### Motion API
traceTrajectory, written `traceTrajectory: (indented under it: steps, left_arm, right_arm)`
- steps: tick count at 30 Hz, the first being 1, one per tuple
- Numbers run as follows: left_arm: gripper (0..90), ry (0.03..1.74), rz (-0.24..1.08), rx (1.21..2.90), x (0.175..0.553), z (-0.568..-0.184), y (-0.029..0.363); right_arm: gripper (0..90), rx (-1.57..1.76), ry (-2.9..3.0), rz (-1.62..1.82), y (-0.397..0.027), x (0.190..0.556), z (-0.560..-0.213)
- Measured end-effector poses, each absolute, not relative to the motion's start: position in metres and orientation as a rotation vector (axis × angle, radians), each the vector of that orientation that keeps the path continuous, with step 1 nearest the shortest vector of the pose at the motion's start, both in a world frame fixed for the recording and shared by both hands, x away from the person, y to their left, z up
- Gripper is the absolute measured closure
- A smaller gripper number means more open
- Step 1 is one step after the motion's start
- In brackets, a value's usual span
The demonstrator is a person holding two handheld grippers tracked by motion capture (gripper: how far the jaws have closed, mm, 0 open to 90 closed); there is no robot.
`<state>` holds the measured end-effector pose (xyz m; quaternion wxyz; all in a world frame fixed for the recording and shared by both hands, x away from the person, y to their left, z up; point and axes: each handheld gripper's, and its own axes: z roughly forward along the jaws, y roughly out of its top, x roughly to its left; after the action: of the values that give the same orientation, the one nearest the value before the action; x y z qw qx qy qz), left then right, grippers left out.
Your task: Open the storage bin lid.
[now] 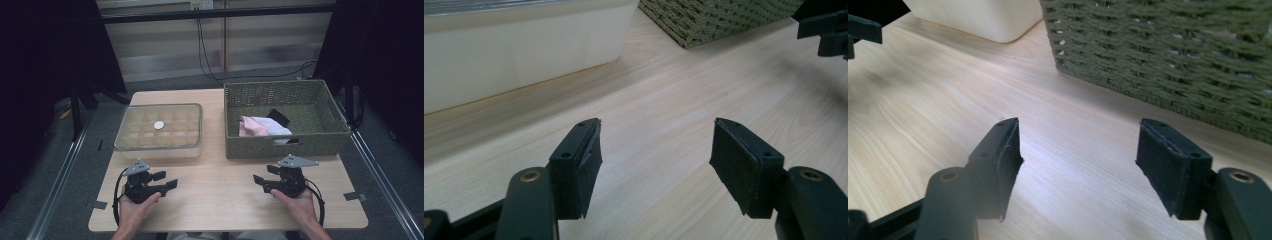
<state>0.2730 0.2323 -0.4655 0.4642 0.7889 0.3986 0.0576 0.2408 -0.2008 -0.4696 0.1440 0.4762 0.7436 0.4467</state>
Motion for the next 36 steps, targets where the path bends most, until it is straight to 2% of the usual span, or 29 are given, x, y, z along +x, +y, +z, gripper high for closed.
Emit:
traceTrajectory:
  steps: [13, 25, 36]
  left_arm:
    - [43.5, 0.917, 0.118, 1.968, 0.267, -0.458, 0.237]
    - [41.2, 0.920, 0.090, 1.956, 0.272, -0.452, 0.248]
    - [38.9, 0.957, 0.126, 1.968, 0.269, -0.452, 0.266]
  right_arm:
    - [41.2, 1.302, 2.227, 1.318, -0.179, 0.248, -0.460]
    - [43.0, 1.263, 2.266, 1.370, -0.158, 0.260, -0.452]
    - [44.9, 1.234, 2.326, 1.411, -0.137, 0.272, -0.450]
